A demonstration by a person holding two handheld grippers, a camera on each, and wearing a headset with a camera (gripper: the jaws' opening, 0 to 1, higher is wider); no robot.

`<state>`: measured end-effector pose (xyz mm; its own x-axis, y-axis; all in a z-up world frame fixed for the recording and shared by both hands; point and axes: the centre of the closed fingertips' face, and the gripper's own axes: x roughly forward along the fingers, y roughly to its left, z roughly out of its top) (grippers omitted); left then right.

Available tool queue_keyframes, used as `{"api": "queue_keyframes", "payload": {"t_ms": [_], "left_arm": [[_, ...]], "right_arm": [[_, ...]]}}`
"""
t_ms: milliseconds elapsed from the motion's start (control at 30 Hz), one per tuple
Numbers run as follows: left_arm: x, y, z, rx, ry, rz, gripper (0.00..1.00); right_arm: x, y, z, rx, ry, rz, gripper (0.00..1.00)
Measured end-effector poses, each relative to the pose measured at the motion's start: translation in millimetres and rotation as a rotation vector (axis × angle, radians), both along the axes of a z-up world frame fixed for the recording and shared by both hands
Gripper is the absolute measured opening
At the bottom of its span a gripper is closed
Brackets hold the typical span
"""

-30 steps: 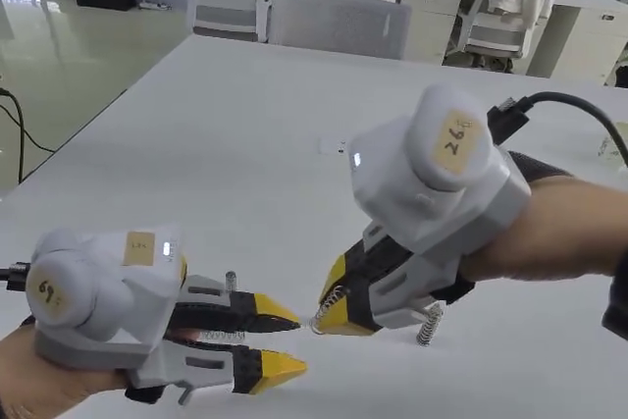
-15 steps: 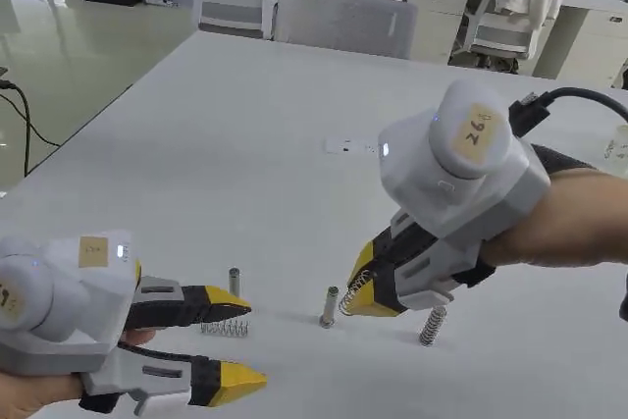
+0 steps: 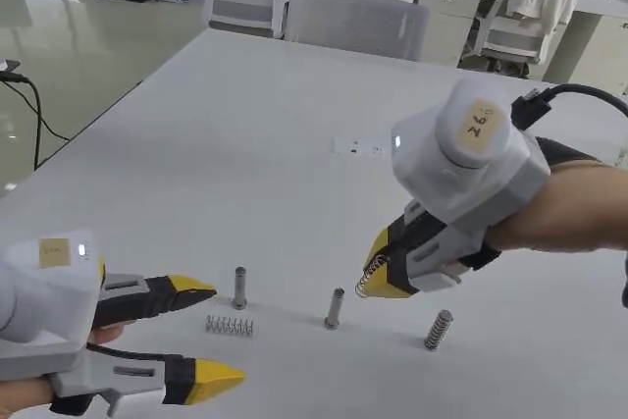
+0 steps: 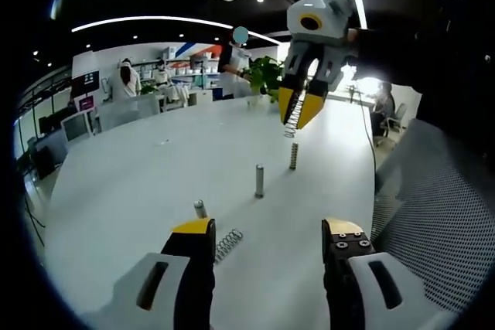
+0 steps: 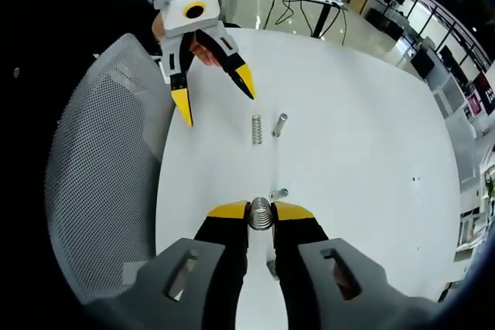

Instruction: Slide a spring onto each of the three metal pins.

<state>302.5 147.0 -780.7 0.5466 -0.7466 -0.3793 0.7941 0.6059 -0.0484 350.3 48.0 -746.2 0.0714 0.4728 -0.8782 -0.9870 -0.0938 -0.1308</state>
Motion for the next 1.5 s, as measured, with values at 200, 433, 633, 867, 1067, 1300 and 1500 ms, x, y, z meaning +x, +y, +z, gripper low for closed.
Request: {"api": "queue_keyframes", "payload": {"t_ms": [200,433,633,867,1067,1300,1500], "left_arm": [[-0.8,7.8,-2.0,-0.008,0.006,0.039,0.56],[-3.0,9.8,-4.9,-0.012,0.014,0.058,0.59],[-3.9,10.0,-5.7,-0.017,0.016,0.067,0.61],[-4.7,11.7,-5.4,-0.020,0.014,0.079,0.61],[-5.5,13.2,-6.9,-0.022,0.016,0.082,0.61],[-6.0,13.0,-6.6,-0.027,0.015,0.081,0.60],[-6.1,13.7,-7.1,-0.026,0.016,0.078,0.60]], "right_arm": [[11.1,4.4,-7.7,-0.023,-0.003,0.006,0.13],[23.2,8.8,-19.3,-0.045,-0.005,0.010,0.13],[28.6,14.2,-30.3,-0.059,0.004,0.014,0.13],[32.2,15.3,-40.7,-0.089,0.010,0.024,0.13],[32.5,15.0,-43.9,-0.099,0.018,0.022,0.13],[32.7,16.8,-47.2,-0.107,0.025,0.019,0.13],[34.4,16.9,-51.3,-0.115,0.028,0.016,0.13]]}}
